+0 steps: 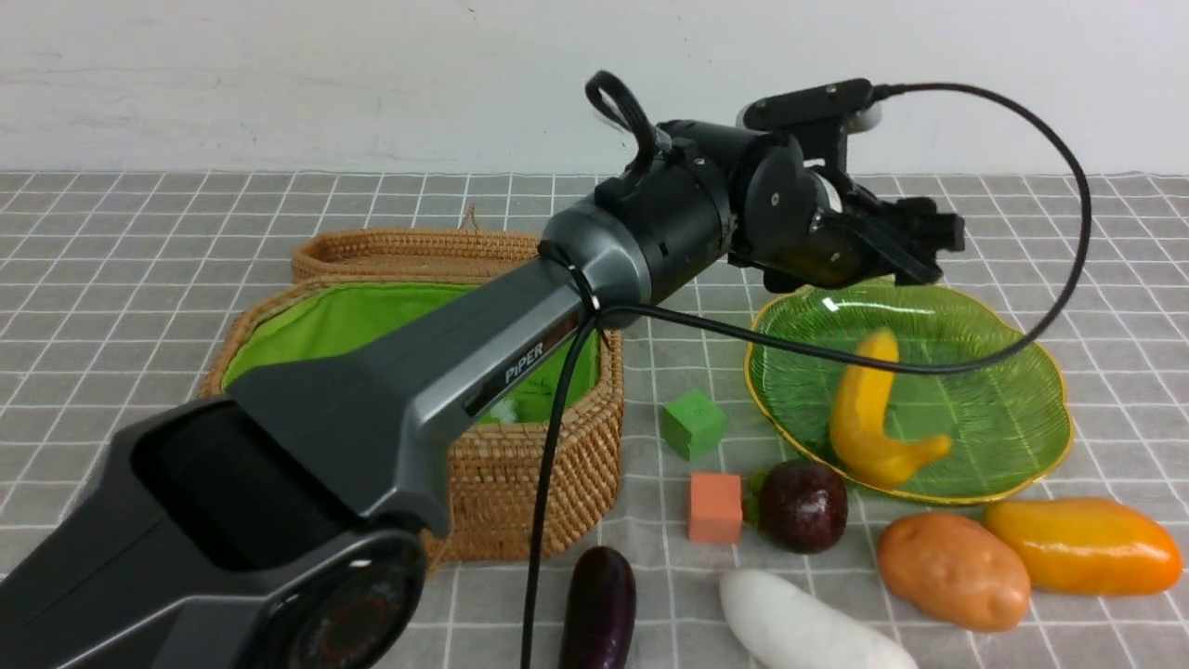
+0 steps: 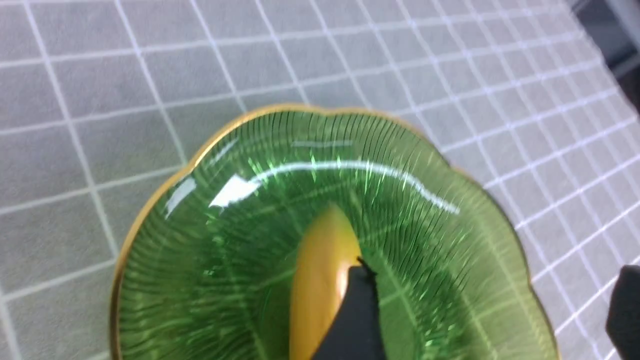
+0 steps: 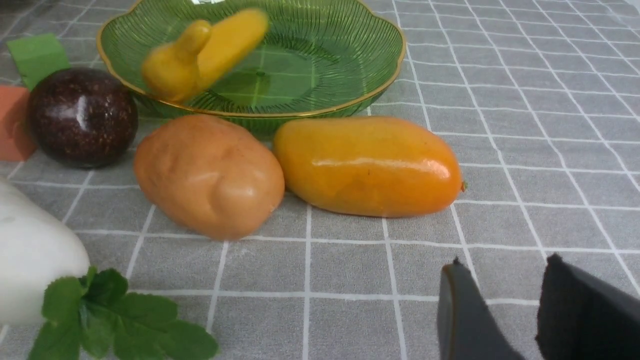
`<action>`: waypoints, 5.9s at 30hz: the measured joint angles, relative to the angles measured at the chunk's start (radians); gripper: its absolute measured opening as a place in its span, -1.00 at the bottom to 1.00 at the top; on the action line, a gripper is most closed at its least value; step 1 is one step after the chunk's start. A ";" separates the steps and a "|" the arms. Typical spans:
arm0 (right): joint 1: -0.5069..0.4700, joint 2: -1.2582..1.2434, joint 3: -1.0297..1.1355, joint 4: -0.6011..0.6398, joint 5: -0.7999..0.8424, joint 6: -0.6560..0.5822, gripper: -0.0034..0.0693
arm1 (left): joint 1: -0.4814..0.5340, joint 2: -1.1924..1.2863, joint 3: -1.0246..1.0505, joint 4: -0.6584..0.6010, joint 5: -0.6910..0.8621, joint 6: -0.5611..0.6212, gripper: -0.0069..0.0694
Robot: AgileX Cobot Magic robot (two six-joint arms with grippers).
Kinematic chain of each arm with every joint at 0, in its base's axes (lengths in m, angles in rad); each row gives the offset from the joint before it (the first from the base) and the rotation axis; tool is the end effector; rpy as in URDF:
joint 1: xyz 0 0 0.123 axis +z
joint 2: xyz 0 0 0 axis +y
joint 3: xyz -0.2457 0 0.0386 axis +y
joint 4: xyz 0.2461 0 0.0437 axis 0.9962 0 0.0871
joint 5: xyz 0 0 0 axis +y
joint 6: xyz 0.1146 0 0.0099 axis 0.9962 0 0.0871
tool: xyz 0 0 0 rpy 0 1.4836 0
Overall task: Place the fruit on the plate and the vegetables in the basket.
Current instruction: Use the left arm to grab a banana and put it into the right plate, then take a chayote with your left arm and place it on the basket on the left, then use the left arm to grab an eggplant and put it into the left basket
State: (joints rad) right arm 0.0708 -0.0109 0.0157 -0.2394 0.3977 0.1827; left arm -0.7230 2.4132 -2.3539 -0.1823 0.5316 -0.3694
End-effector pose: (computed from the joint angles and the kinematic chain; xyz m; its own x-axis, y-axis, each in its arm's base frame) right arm 0.1099 -0.0028 0.1669 -0.3000 -0.0598 -0.9520 0.0053 0.9979 -0.0644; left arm 0.4114 -0.3771 0.2321 -0.6705 -0.0762 -0.7380 0.4422 0.7576 -0.4801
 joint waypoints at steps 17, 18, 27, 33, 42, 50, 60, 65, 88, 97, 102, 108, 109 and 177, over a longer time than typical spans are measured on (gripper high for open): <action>0.000 0.000 0.000 -0.001 0.000 0.000 -0.24 | 0.074 -0.369 0.014 0.157 0.532 0.190 0.52; 0.000 0.000 0.000 -0.001 0.000 0.000 -0.24 | 0.105 -0.437 0.044 0.154 0.611 0.225 0.48; 0.000 0.000 0.000 -0.001 0.000 0.000 -0.24 | 0.204 -0.931 0.619 0.225 0.703 0.273 0.41; 0.000 0.000 0.000 -0.001 0.000 0.000 -0.24 | 0.208 -1.173 0.952 0.236 0.700 0.161 0.41; 0.000 0.000 0.000 -0.001 0.000 0.000 -0.24 | 0.201 -1.243 1.405 0.119 0.493 0.273 0.42; 0.000 0.000 0.000 -0.001 0.000 0.000 -0.24 | 0.068 -1.195 1.520 0.124 0.506 0.725 0.66; 0.000 0.000 0.000 -0.001 0.001 0.000 -0.24 | 0.039 -1.160 1.809 0.254 0.219 0.912 0.73; 0.000 0.000 0.000 -0.001 0.001 0.000 -0.24 | 0.039 -1.126 1.864 0.268 0.063 0.924 0.73; 0.000 0.000 0.000 -0.001 0.000 0.000 -0.24 | 0.039 -1.111 1.648 0.090 0.311 0.912 0.22; 0.000 0.000 0.000 -0.001 0.000 0.000 -0.24 | 0.039 -1.220 1.249 0.160 0.622 0.882 0.22; 0.000 0.000 0.000 -0.001 0.001 0.000 -0.24 | 0.039 -1.254 1.124 0.371 0.494 0.805 0.22; 0.000 0.000 0.000 -0.002 0.001 0.000 -0.24 | 0.064 -1.124 1.157 0.766 0.158 0.613 0.22; 0.000 0.000 0.000 -0.002 0.001 0.000 -0.24 | 0.064 -1.124 1.158 0.776 0.149 0.604 0.22; 0.000 0.000 0.000 -0.004 0.001 0.000 -0.24 | 0.213 -1.021 1.173 -0.088 0.411 0.326 0.60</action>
State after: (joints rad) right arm 0.0708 -0.0109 0.0157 -0.2435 0.3990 0.1827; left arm -0.5098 1.3921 -1.1813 -0.2700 0.9421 -0.0435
